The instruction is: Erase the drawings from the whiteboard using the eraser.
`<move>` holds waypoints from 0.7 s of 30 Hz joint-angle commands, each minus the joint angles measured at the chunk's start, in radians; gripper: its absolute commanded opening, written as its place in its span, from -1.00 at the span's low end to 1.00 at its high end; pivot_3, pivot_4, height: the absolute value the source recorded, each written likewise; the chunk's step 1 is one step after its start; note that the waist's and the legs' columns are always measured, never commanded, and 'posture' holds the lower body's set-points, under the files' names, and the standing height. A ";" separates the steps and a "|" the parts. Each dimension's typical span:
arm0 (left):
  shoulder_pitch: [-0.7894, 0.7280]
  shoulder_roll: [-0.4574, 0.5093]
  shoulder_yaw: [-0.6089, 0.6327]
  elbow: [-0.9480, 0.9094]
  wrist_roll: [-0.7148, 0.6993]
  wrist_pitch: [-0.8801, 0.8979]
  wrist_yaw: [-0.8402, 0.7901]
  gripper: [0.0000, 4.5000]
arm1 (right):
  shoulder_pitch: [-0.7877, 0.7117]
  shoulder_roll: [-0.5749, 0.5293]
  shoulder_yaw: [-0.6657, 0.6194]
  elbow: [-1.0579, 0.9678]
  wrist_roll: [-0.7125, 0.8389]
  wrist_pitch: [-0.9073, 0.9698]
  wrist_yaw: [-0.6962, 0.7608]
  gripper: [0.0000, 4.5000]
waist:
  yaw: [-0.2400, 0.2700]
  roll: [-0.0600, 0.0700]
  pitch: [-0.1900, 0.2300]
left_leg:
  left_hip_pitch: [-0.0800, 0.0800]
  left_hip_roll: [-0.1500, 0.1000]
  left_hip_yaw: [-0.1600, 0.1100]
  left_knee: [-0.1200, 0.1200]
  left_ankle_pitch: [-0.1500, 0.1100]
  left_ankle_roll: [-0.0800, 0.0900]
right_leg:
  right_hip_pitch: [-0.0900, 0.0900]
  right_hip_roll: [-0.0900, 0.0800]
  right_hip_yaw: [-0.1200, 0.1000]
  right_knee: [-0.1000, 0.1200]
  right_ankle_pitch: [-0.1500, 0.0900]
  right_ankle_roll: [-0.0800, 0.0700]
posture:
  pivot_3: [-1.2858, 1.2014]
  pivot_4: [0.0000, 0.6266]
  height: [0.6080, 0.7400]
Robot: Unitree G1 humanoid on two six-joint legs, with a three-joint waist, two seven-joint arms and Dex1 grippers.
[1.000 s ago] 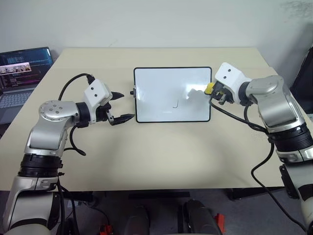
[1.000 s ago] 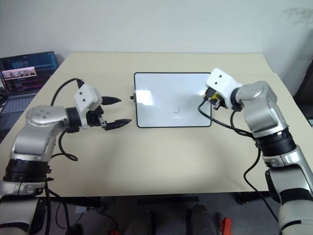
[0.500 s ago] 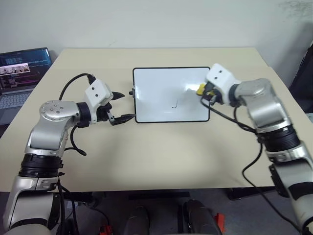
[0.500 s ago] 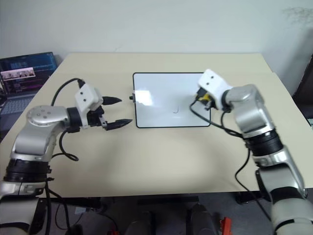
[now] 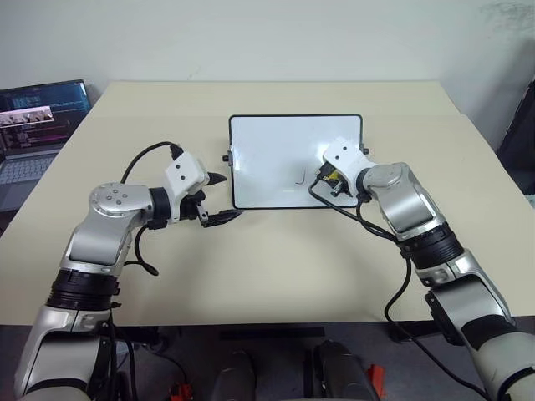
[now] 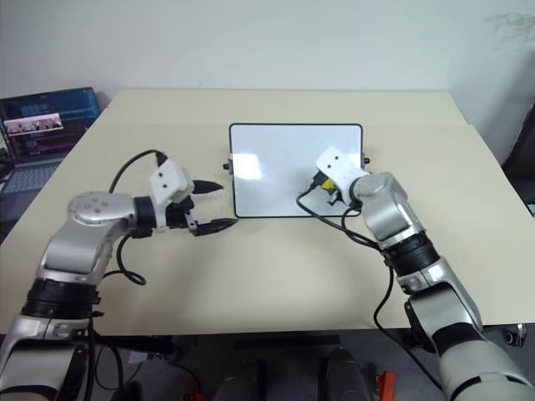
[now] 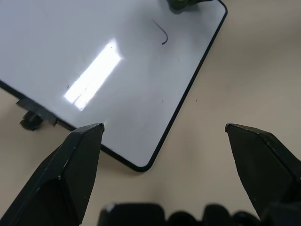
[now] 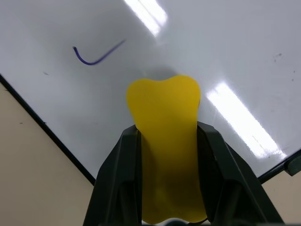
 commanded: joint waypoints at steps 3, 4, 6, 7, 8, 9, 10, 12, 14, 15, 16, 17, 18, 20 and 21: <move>0.005 0.008 0.013 -0.042 -0.006 0.001 -0.003 1.00 | -0.049 0.031 0.009 0.044 -0.027 -0.048 -0.049 -0.48 | -0.002 0.000 0.000 | 0.000 0.000 0.000 0.000 0.000 0.000 | 0.000 0.000 0.000 0.000 0.000 0.000 | 0.03 -0.52 1.00; 0.010 0.008 0.014 -0.047 -0.007 0.003 -0.002 1.00 | -0.053 0.036 0.015 0.058 -0.034 -0.050 -0.057 -0.48 | -0.002 0.000 0.000 | 0.000 0.000 0.000 0.000 0.000 0.000 | 0.000 0.000 0.000 0.000 0.000 0.000 | 0.03 -0.52 1.00; 0.015 0.009 0.014 -0.053 -0.007 0.005 -0.001 1.00 | -0.059 0.047 0.015 0.079 -0.038 -0.048 -0.070 -0.48 | -0.002 0.000 0.000 | 0.001 0.000 0.000 0.000 0.000 0.000 | 0.000 0.000 0.000 0.000 0.000 0.000 | 0.03 -0.52 1.00; 0.017 0.009 0.014 -0.055 -0.007 0.005 0.000 1.00 | -0.062 0.052 0.014 0.089 -0.040 -0.049 -0.076 -0.48 | -0.002 0.000 0.000 | 0.001 0.000 0.000 0.000 0.000 0.000 | 0.000 0.000 0.000 0.001 0.000 0.000 | 0.03 -0.52 1.00; 0.018 0.009 0.014 -0.057 -0.006 0.007 0.001 1.00 | -0.064 0.056 0.014 0.099 -0.044 -0.052 -0.082 -0.48 | -0.002 0.000 0.000 | 0.001 0.000 0.000 0.001 0.000 0.000 | 0.000 0.000 0.000 0.001 0.000 0.000 | 0.03 -0.52 1.00; 0.018 0.009 0.014 -0.058 -0.006 0.008 0.001 1.00 | -0.067 0.062 0.017 0.113 -0.049 -0.056 -0.090 -0.48 | -0.002 0.000 0.000 | 0.001 0.000 0.000 0.001 0.000 0.000 | 0.001 0.000 0.000 0.001 0.000 0.000 | 0.03 -0.52 1.00; 0.019 0.009 0.014 -0.060 -0.006 0.009 0.002 1.00 | -0.069 0.069 0.021 0.125 -0.055 -0.061 -0.096 -0.48 | -0.003 0.000 0.000 | 0.001 0.000 0.000 0.001 0.000 0.000 | 0.001 0.000 0.000 0.001 0.000 0.000 | 0.03 -0.52 1.00; 0.019 0.009 0.014 -0.062 -0.006 0.011 0.002 1.00 | -0.070 0.079 0.025 0.139 -0.063 -0.066 -0.101 -0.48 | -0.003 0.000 0.000 | 0.002 0.000 0.000 0.001 0.000 0.000 | 0.001 0.000 0.001 0.001 0.000 0.000 | 0.03 -0.52 1.00; 0.018 0.009 0.014 -0.064 -0.005 0.012 0.002 1.00 | -0.069 0.096 0.035 0.146 -0.065 -0.067 -0.101 -0.48 | -0.003 -0.001 0.000 | 0.003 0.000 0.000 0.002 0.000 0.000 | 0.002 0.000 0.001 0.002 -0.002 0.004 | 0.03 -0.52 1.00; 0.017 0.009 0.014 -0.064 -0.005 0.012 0.001 1.00 | -0.068 0.107 0.043 0.150 -0.067 -0.067 -0.104 -0.48 | -0.004 -0.001 0.000 | 0.003 0.000 0.000 0.002 0.000 0.000 | 0.002 0.000 0.001 0.002 -0.002 0.004 | 0.03 -0.52 1.00; 0.016 0.009 0.014 -0.063 -0.005 0.013 0.001 1.00 | -0.068 0.117 0.050 0.154 -0.071 -0.068 -0.105 -0.48 | -0.005 -0.001 -0.001 | 0.004 0.000 0.000 0.002 0.000 0.000 | 0.002 0.001 0.001 0.003 -0.002 0.004 | 0.03 -0.52 1.00; 0.015 0.010 0.013 -0.061 -0.004 0.012 0.000 1.00 | -0.066 0.128 0.064 0.159 -0.076 -0.072 -0.102 -0.48 | -0.006 -0.001 -0.001 | 0.004 0.000 0.000 0.003 0.000 0.000 | 0.002 0.001 0.001 0.003 -0.001 0.004 | 0.03 -0.52 1.00; 0.014 0.010 0.012 -0.059 -0.003 0.011 -0.001 1.00 | -0.063 0.141 0.082 0.161 -0.084 -0.074 -0.094 -0.48 | -0.007 -0.001 -0.001 | 0.004 0.000 0.000 0.003 0.000 0.000 | 0.002 0.001 0.001 0.003 -0.001 0.004 | 0.03 -0.52 1.00; 0.014 0.009 0.011 -0.058 -0.002 0.010 -0.001 1.00 | -0.046 0.163 0.130 0.130 -0.092 -0.070 -0.052 -0.48 | -0.009 -0.001 -0.001 | 0.005 0.001 0.000 0.003 0.000 0.000 | 0.002 0.001 0.001 0.004 -0.001 0.004 | 0.03 -0.52 1.00; 0.013 0.009 0.011 -0.058 -0.002 0.011 -0.001 1.00 | -0.040 0.170 0.144 0.116 -0.092 -0.065 -0.038 -0.48 | -0.010 -0.001 -0.001 | 0.005 0.001 0.000 0.003 0.000 0.000 | 0.002 0.001 0.001 0.004 -0.001 0.004 | 0.03 -0.52 1.00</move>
